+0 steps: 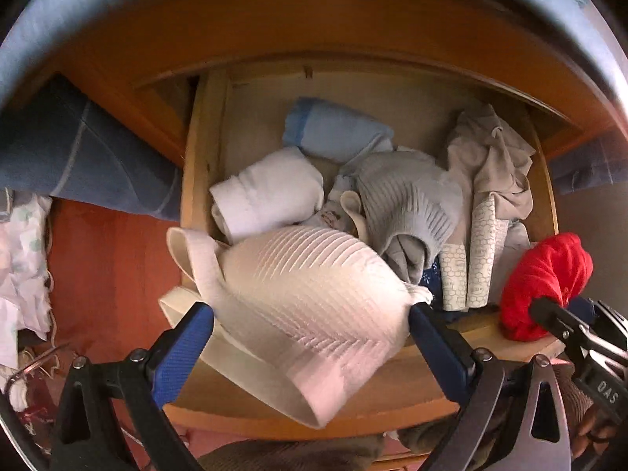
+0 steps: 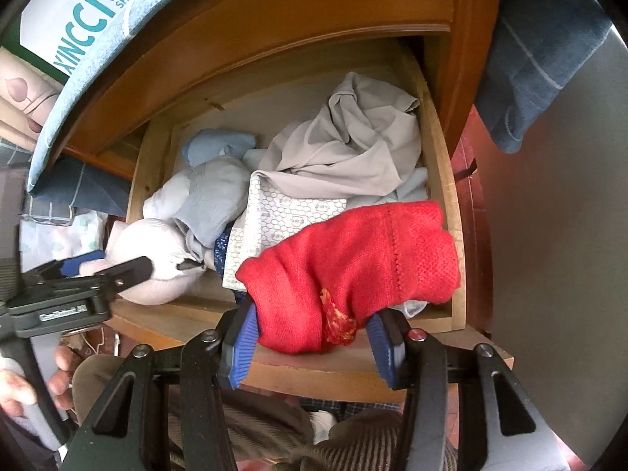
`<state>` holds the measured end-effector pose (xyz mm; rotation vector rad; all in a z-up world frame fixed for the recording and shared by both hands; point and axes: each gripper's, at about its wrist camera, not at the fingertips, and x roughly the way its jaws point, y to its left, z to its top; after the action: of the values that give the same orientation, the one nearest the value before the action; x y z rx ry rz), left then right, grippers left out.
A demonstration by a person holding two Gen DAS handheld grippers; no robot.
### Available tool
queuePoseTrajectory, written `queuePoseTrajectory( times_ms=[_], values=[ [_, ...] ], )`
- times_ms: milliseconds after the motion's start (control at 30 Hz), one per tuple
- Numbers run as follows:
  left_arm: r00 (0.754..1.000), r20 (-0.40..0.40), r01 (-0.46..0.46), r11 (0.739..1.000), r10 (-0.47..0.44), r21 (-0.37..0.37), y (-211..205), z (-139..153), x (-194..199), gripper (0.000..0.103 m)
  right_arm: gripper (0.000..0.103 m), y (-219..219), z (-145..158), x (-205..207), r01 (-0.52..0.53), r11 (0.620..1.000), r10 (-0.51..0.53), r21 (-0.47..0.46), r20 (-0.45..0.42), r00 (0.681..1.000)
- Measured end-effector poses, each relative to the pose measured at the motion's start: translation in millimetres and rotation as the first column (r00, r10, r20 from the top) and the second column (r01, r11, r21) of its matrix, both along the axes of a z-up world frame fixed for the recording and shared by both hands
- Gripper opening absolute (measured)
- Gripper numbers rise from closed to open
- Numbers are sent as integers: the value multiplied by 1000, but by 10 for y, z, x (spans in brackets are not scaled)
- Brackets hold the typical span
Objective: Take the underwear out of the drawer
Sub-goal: 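Close the left tool on the cream bra while the right tool grips the red sock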
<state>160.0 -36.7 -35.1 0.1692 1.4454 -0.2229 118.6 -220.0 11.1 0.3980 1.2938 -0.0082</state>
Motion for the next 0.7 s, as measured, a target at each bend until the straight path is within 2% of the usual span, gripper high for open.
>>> queuePoseTrajectory(
  times_ms=[133, 167, 200, 333, 367, 400, 500, 700],
  values=[
    [997, -25, -78, 995, 76, -70, 116, -116, 24, 101, 47, -14, 3, -3, -8, 1000, 8, 3, 3, 1000],
    [996, -24, -86, 994, 84, -74, 132, -137, 21, 96, 47, -14, 2, -2, -9, 1000, 9, 5, 4, 1000],
    [996, -18, -89, 994, 88, -69, 140, -148, 17, 84, 47, -17, 2, -4, -9, 1000, 9, 6, 6, 1000],
    [995, -25, -93, 992, 91, -88, 151, -166, 17, 57, 47, -14, 7, -4, -12, 1000, 12, 5, 8, 1000],
    [996, -31, -91, 990, 88, -104, 158, -160, 25, 45, 47, -15, 9, -5, -12, 1000, 12, 5, 9, 1000],
    [995, -35, -94, 990, 90, -110, 157, -154, 32, 39, 47, -16, 9, -5, -12, 1000, 12, 4, 9, 1000],
    [995, -32, -99, 987, 96, -127, 175, -111, 11, 27, 47, -12, 10, -9, -13, 1000, 13, 1, 11, 1000],
    [994, 1, -110, 981, 112, -158, 206, 45, -78, 15, 47, 6, 48, -31, -20, 1000, 21, -9, 30, 999]
  ],
)
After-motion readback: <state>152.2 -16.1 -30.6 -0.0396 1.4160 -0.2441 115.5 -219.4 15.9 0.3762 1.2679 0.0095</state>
